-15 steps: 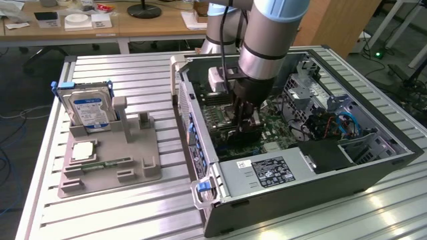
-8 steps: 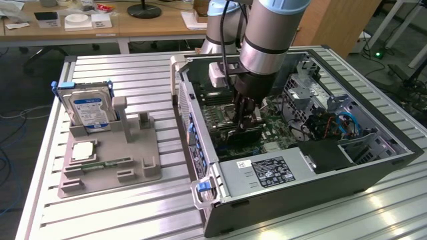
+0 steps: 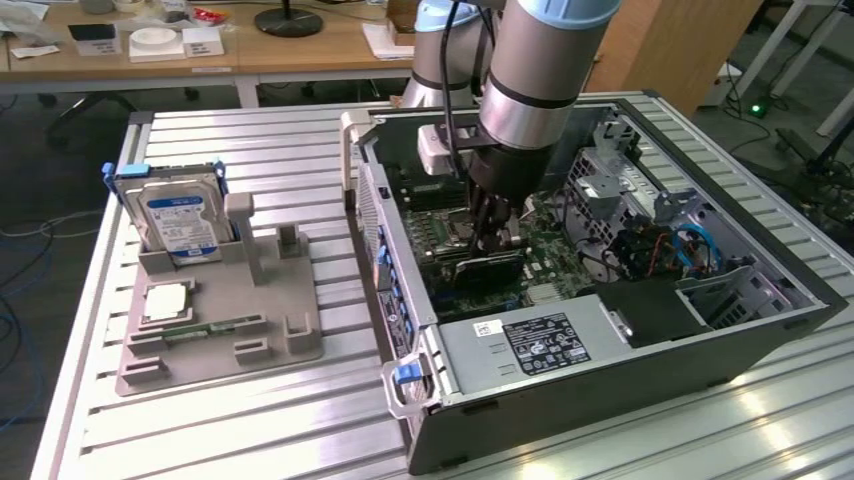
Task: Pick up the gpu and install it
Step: 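Insert the gpu into the slot, then press down on the gpu until it lock into place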
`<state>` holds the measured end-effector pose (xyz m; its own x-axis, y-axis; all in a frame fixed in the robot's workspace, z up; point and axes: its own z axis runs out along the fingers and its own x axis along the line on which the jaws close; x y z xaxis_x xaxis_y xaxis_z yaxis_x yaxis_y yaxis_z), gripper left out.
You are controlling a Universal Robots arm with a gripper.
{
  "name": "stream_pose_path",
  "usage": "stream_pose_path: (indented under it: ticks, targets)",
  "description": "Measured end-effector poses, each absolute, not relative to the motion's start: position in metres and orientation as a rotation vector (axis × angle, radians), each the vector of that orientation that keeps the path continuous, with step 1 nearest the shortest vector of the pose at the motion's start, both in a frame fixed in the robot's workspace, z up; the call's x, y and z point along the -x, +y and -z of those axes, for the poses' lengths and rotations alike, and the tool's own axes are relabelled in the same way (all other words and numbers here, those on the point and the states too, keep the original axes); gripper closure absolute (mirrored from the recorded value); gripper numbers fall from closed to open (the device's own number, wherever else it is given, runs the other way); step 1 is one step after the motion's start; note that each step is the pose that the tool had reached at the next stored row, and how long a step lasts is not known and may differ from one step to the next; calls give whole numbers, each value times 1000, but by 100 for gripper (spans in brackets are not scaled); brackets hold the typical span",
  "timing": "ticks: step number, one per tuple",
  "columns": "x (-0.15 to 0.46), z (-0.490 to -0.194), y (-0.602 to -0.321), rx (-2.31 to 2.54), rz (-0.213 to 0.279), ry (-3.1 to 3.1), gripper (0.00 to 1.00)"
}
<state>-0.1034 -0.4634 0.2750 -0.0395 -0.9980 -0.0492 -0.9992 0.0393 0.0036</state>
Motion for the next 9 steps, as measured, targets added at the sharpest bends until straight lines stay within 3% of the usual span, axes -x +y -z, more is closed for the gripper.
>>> stream_pose_path:
  ticks: [9]
  targets:
    - [103,-275,-463,2154,-57,2241,89]
